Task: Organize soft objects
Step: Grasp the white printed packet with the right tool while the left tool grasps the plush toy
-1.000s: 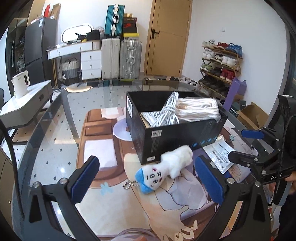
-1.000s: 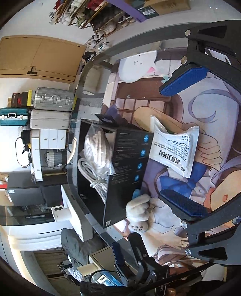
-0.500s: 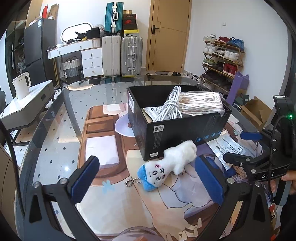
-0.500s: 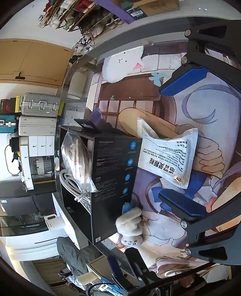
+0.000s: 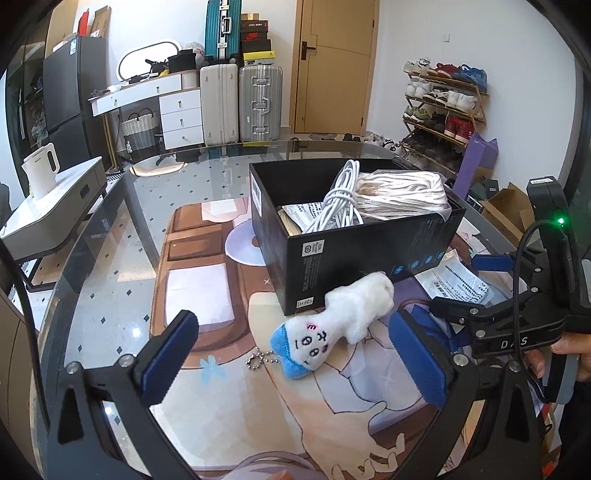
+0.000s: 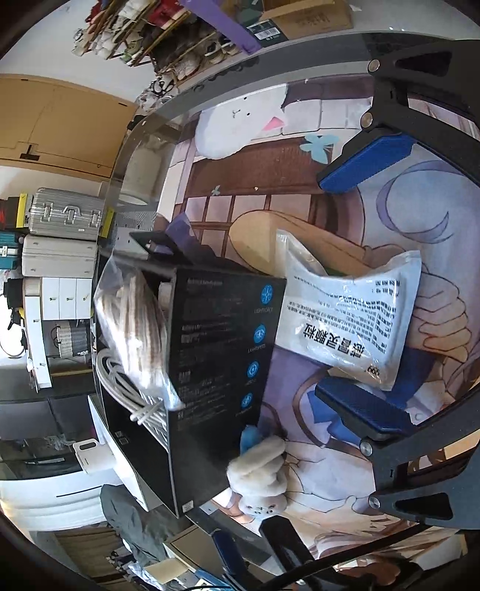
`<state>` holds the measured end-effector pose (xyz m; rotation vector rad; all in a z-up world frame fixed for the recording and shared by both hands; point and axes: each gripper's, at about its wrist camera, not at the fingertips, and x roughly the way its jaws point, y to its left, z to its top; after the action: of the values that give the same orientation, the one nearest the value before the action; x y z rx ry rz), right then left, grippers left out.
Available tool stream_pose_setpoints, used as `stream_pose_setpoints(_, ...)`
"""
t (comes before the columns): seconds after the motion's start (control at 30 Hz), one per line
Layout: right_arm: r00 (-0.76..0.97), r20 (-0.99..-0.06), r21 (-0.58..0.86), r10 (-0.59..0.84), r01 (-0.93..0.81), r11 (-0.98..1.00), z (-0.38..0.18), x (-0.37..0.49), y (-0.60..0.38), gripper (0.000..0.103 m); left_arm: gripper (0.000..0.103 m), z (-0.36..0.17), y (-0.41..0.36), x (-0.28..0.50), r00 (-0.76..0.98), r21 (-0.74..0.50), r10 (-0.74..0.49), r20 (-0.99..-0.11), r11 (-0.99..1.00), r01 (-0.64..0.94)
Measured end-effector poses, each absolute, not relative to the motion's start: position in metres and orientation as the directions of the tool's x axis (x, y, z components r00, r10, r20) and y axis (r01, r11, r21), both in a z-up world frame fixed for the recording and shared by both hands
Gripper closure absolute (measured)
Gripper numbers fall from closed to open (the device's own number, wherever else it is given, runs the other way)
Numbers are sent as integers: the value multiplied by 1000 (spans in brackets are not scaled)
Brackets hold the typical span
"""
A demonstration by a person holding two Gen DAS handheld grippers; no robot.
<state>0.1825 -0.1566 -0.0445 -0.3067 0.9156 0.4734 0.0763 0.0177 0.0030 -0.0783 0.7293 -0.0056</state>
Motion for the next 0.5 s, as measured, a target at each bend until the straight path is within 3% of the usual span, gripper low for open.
stream_pose_setpoints(0.27, 509, -819, -45, 267, -521, 853, -46, 193, -169, 2, 0, 1, 17, 78, 738, -73, -37, -673, 997, -17)
stream_pose_setpoints(0.33, 502, -819, -45, 276, -536, 843, -45, 194, -167, 6, 0, 1, 17, 78, 737, -75, -40, -675, 997, -15)
stream_pose_setpoints(0.5, 491, -818, -45, 300, -575, 817, -43, 190, -161, 29, 0, 1, 18, 79, 733, -79, -43, -679, 997, -15)
